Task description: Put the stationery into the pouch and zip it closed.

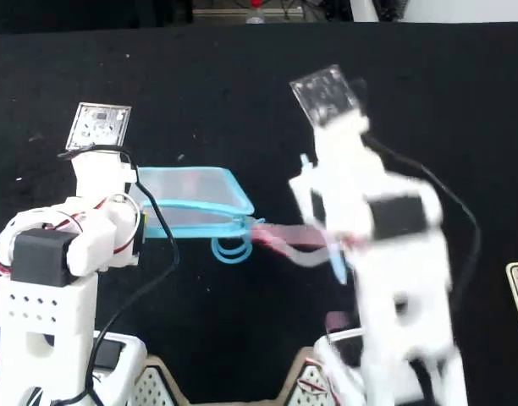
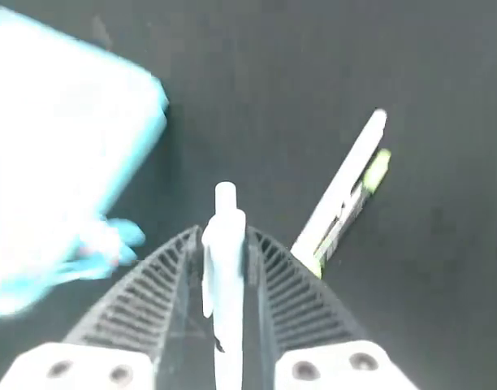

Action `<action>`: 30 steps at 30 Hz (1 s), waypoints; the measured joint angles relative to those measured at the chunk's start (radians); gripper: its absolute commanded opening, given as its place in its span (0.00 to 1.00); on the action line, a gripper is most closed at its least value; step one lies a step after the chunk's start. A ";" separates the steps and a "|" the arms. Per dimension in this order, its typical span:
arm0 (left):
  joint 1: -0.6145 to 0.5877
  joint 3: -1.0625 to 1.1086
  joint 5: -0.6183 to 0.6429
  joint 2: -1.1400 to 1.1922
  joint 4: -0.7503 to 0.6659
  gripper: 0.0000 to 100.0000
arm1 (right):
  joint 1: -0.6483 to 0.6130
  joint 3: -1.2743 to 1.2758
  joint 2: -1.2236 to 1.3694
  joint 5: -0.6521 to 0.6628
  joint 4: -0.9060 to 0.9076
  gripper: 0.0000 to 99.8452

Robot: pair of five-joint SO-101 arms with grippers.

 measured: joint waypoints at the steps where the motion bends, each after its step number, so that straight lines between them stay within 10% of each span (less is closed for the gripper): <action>1: 0.000 0.000 0.000 0.000 0.000 0.03 | -0.032 0.000 -0.072 -0.020 0.000 0.01; 11: 0.000 0.000 0.000 0.000 0.000 0.03 | -0.463 0.114 -0.655 -0.075 -0.172 0.01; 30: 0.000 0.000 0.000 0.000 0.000 0.03 | -0.663 0.600 -0.870 -0.078 -0.891 0.01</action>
